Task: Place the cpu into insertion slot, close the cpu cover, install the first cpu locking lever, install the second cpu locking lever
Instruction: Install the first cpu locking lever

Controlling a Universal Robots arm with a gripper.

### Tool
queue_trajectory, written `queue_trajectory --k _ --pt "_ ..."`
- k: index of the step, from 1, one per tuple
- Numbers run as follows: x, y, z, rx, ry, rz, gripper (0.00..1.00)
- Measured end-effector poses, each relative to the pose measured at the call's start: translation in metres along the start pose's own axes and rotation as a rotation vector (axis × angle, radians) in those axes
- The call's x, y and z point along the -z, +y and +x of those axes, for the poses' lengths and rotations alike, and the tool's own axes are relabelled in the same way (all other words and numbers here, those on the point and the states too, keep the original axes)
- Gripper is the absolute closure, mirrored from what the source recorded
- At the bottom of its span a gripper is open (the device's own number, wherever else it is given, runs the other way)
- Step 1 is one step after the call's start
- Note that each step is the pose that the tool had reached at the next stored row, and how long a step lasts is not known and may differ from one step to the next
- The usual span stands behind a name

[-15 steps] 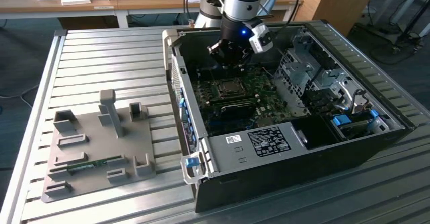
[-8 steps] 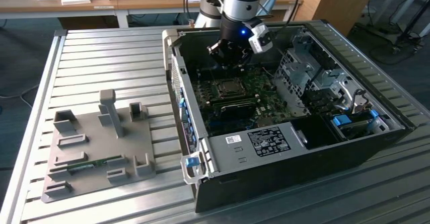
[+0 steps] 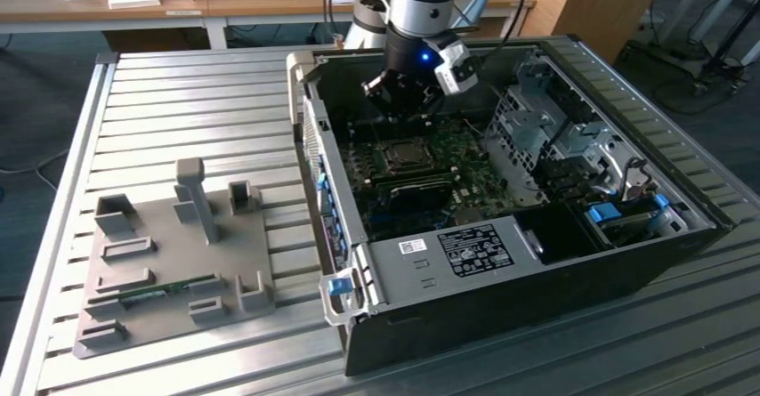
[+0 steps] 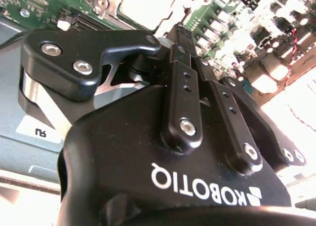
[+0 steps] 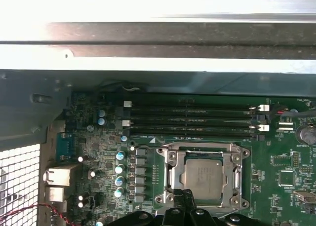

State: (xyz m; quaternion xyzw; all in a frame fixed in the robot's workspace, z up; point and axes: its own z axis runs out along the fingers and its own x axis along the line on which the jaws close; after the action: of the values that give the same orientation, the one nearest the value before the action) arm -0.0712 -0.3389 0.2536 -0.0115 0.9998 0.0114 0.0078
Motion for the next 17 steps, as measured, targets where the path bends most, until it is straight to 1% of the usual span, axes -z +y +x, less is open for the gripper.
queue_trajectory --k 4,12,17 --pt "0.0001 0.0001 0.0048 0.0 -0.0003 0.0 0.89" --pt "0.0002 0.0004 0.0171 0.0 -0.0014 -0.0001 0.89" --pt "0.0003 0.0006 0.0219 0.0 -0.0019 0.0 0.89"
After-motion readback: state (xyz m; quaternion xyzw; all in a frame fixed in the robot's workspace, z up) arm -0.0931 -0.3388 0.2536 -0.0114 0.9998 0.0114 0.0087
